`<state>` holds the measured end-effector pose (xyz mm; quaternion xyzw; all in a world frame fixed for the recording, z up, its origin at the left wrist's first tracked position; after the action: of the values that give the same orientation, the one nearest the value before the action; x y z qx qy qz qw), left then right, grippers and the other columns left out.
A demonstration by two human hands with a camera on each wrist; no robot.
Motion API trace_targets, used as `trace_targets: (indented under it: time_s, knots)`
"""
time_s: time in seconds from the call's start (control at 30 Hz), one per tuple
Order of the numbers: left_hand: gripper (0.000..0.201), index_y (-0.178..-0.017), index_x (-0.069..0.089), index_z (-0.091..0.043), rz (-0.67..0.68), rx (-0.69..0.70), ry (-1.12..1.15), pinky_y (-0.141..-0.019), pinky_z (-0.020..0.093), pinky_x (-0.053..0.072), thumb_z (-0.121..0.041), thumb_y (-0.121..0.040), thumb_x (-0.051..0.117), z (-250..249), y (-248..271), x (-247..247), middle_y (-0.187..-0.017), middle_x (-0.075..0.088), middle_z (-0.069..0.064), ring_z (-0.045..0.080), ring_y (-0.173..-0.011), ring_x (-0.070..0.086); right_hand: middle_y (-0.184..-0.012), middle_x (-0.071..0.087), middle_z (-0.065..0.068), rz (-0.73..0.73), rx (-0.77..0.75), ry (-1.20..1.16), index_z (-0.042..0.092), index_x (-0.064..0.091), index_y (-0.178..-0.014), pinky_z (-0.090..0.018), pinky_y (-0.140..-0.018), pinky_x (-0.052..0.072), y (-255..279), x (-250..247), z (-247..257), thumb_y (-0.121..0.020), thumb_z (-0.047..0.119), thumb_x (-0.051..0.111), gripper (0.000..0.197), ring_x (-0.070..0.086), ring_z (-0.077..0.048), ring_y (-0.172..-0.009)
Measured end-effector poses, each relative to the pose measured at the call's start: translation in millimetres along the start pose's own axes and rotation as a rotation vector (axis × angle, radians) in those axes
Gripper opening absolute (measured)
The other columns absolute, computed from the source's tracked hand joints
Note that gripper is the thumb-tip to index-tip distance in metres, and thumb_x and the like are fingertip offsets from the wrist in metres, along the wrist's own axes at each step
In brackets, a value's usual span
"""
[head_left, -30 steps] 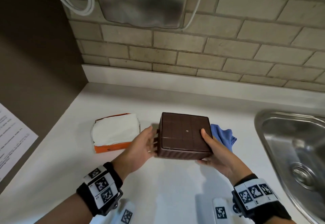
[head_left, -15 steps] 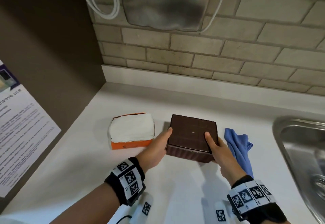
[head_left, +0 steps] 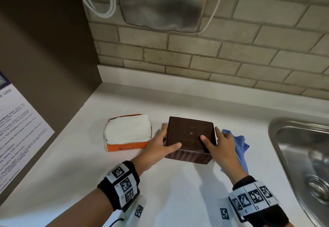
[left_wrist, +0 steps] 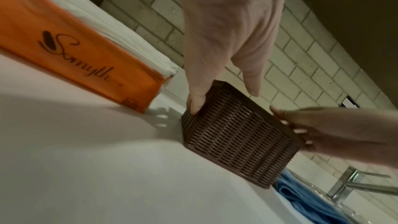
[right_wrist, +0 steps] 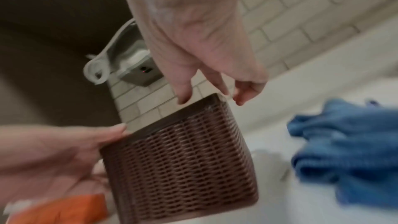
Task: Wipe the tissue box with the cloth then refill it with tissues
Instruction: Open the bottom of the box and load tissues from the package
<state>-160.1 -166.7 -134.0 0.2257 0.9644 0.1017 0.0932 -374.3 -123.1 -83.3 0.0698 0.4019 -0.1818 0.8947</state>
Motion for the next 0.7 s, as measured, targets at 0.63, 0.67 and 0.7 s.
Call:
trace_targets:
  time_s: [0.63, 0.67, 0.7]
  knots:
    - [0.074, -0.138, 0.029, -0.039, -0.068, 0.261, -0.287, -0.101, 0.022, 0.042, -0.013, -0.082, 0.069, -7, 9, 7, -0.137, 0.052, 0.003, 0.013, -0.122, 0.053, -0.099, 0.068, -0.034, 0.261, -0.676, 1.044, -0.014, 0.067, -0.101, -0.048, -0.061, 0.059, 27, 74, 63, -0.051, 0.024, 0.089, 0.066, 0.070, -0.044, -0.087]
    - [0.074, -0.143, 0.027, -0.033, -0.064, 0.247, -0.301, -0.101, 0.024, 0.042, -0.013, -0.084, 0.067, -5, 9, 7, -0.137, 0.052, 0.004, 0.015, -0.122, 0.054, -0.099, 0.067, -0.035, 0.282, -0.665, 1.061, -0.014, 0.067, -0.101, -0.048, -0.062, 0.059, 27, 75, 62, -0.053, 0.023, 0.088, 0.064, 0.069, -0.044, -0.087]
    - [0.074, -0.145, 0.025, -0.029, -0.057, 0.234, -0.310, -0.102, 0.026, 0.043, -0.012, -0.085, 0.066, -4, 9, 7, -0.138, 0.052, 0.005, 0.017, -0.123, 0.054, -0.099, 0.067, -0.035, 0.289, -0.661, 1.075, -0.014, 0.067, -0.101, -0.049, -0.061, 0.059, 27, 77, 61, -0.054, 0.023, 0.088, 0.063, 0.069, -0.044, -0.087]
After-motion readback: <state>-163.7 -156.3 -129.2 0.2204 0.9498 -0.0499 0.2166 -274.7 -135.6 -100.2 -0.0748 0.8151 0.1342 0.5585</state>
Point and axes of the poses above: each hand's wrist, its own y-axis away from the middle knuckle, its own x-axis out of the palm, z = x × y, the point moved 7 cm from there along -y, towards the middle knuckle
